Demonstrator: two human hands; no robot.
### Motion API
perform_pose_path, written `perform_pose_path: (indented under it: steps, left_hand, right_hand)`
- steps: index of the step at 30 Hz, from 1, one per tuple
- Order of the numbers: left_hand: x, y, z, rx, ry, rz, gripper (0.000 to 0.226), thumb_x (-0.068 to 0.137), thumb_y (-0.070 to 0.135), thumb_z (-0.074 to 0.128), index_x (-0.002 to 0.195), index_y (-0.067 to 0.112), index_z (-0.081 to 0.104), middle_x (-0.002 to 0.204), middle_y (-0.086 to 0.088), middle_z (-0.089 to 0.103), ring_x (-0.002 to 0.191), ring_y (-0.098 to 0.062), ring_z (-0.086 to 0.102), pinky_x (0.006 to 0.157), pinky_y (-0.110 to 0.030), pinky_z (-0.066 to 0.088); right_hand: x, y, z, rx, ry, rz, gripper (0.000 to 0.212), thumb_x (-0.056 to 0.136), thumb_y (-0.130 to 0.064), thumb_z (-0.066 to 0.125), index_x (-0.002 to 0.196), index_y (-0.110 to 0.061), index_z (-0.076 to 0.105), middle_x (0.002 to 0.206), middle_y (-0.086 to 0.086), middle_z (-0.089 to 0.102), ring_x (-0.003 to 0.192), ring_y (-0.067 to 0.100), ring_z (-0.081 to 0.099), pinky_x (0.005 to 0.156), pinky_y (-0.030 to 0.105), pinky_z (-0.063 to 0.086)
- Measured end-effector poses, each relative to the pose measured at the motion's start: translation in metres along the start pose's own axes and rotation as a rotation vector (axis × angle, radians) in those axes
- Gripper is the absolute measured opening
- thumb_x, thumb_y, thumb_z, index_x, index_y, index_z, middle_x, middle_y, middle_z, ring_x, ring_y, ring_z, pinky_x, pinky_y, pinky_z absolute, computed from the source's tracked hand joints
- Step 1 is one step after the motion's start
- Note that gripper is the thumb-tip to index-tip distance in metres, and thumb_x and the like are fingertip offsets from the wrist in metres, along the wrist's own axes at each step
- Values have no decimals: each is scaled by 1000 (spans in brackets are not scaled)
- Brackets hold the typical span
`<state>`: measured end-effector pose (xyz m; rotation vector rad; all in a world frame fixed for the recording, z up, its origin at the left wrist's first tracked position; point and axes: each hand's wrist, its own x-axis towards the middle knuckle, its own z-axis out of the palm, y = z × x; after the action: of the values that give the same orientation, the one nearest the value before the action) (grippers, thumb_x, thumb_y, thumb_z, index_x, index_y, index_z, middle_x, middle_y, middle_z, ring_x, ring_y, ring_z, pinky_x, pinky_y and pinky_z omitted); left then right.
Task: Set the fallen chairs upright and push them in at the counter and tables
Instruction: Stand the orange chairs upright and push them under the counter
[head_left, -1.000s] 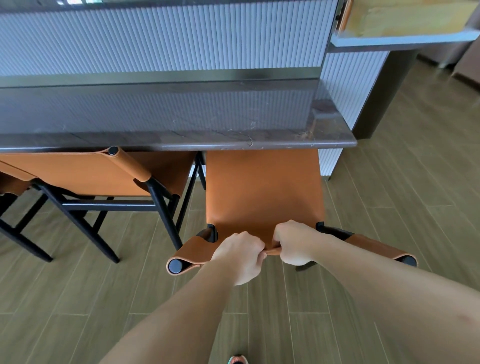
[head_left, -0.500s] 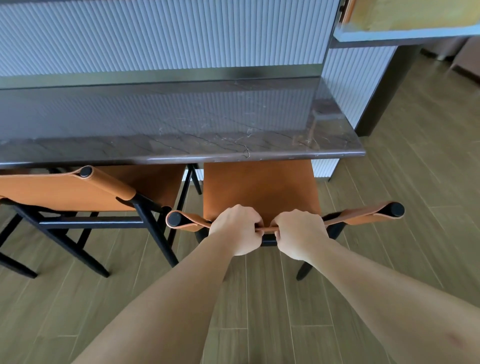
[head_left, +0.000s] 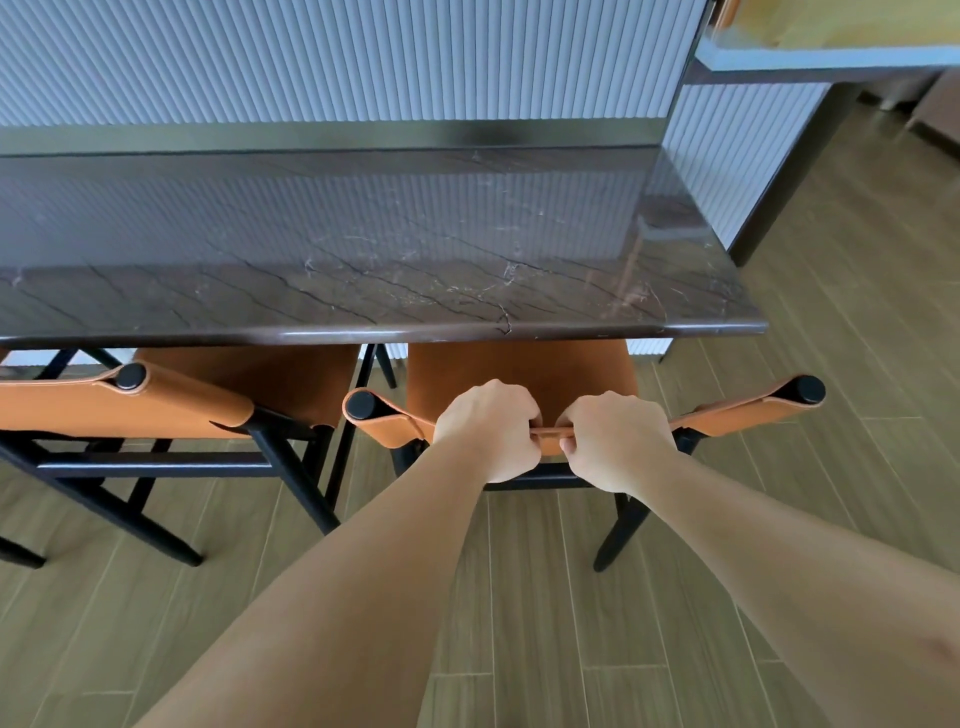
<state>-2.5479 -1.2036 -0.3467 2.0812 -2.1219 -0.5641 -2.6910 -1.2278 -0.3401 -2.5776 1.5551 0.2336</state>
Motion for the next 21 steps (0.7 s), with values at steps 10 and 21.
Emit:
perform_pose_path:
  steps: [10, 21]
  left_hand:
    - [9, -3, 1, 6, -7, 44, 13, 78, 22, 58, 82, 28, 68, 67, 7, 59, 58, -15, 57, 51, -26, 52]
    - [3, -12, -2, 157, 24, 112, 17, 86, 28, 51, 93, 32, 65, 74, 11, 61, 65, -12, 55, 53, -25, 44]
  right_hand:
    - [8, 2, 1, 5, -5, 24, 20, 93, -35, 50, 101, -31, 68, 71, -8, 62, 61, 13, 59, 57, 25, 49]
    - [12, 2, -3, 17, -57, 4, 12, 89, -26, 56, 92, -27, 68, 67, -5, 61, 61, 18, 60, 59, 28, 49]
